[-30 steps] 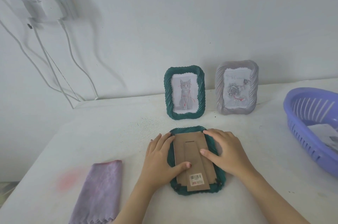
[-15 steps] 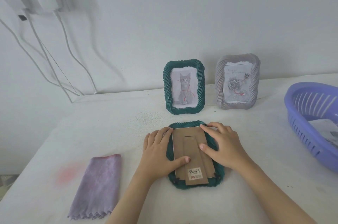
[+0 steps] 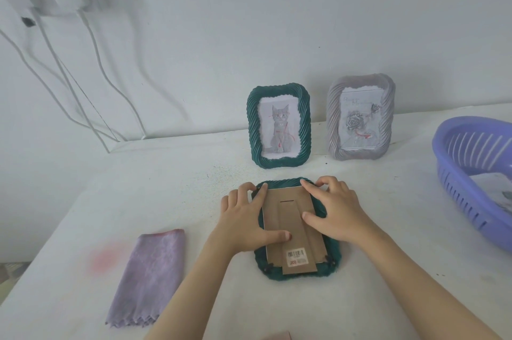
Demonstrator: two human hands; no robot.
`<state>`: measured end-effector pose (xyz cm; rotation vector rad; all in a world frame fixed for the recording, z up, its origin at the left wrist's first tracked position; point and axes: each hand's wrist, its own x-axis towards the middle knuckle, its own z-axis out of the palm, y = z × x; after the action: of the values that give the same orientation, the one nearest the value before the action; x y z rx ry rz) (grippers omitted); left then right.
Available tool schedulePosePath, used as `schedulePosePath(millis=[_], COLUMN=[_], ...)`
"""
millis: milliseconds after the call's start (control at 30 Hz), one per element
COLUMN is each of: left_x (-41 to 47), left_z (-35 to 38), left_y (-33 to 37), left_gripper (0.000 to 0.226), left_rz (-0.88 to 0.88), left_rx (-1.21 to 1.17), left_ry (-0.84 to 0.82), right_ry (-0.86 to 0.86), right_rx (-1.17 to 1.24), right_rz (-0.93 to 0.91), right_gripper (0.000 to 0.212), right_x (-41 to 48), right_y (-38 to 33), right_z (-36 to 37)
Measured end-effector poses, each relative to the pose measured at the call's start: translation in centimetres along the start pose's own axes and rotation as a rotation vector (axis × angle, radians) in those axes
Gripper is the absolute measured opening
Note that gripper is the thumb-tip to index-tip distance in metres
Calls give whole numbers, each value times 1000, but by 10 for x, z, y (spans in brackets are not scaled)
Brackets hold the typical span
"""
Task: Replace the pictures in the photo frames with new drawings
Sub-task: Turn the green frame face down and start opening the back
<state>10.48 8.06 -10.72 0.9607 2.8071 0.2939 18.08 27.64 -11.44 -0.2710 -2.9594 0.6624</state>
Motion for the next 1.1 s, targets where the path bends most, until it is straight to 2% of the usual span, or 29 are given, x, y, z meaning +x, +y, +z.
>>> schedulePosePath(millis=[167,300,433,500,633,833,967,1100], left_x=[5,-3,-26,-40,-66,-79,-82,-85], left_z=[-1,6,14,18,25,26,26,28], left_y=[4,-1,-7,-11,-18,-10,-7,-6], left_gripper=[118,116,84,68,52,41,31,31], left_rz=[-22,-1,109,147,172,90,63,50], left_rx=[-69,-153,-281,-353,-473,-595,-636,-651], left_ry=[-36,50,250,279,234,127,136,163], right_ry=[-16,32,116,128,95,38,17,20], right_rx=[-27,91,348,402,468,482,492,522], right_rz=[22,8,-43,-73,-83,-88,-75,-70], right_gripper=[68,68,54,46,37,37,40,38], right_x=[2,-5,-29,-46,-78,-94,-94,-95], right_y=[-1,7,10,8,9,12,12,11], right_z=[0,2,-2,-5,-6,0,0,2])
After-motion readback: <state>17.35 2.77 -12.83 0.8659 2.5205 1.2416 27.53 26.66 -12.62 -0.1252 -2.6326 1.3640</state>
